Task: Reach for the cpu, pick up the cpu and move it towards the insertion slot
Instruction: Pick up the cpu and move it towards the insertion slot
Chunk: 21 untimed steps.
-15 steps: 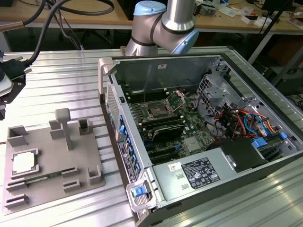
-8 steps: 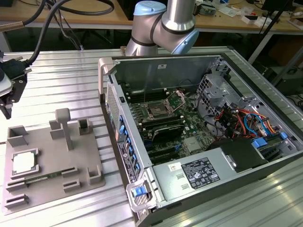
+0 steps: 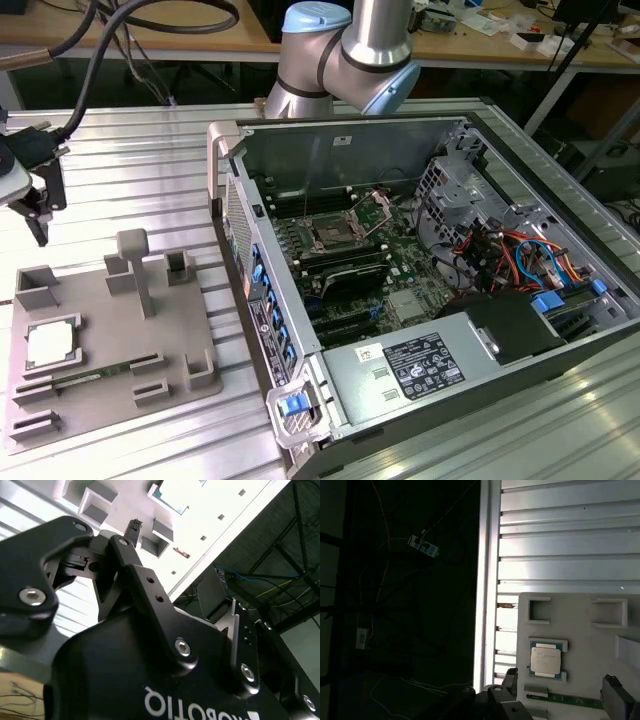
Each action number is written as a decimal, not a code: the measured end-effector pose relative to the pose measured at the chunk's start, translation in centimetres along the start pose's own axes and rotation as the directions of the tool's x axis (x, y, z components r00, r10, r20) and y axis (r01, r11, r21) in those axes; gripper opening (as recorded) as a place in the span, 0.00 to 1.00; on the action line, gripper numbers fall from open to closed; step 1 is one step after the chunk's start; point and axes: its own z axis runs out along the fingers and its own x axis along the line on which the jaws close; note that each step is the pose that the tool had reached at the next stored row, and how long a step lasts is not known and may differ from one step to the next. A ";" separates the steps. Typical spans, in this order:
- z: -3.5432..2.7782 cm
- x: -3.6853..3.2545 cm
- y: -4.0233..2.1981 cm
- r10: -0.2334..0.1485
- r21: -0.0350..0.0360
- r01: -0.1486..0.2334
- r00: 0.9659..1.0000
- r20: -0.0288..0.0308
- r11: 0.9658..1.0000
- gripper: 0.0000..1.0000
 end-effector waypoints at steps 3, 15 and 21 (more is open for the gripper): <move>0.47 0.01 -0.02 -0.021 0.000 0.021 1.000 -0.001 1.000 0.72; 0.59 0.01 -0.05 -0.022 0.000 0.022 1.000 -0.001 1.000 0.72; 0.75 0.01 -0.06 -0.022 0.000 0.022 1.000 -0.001 1.000 0.72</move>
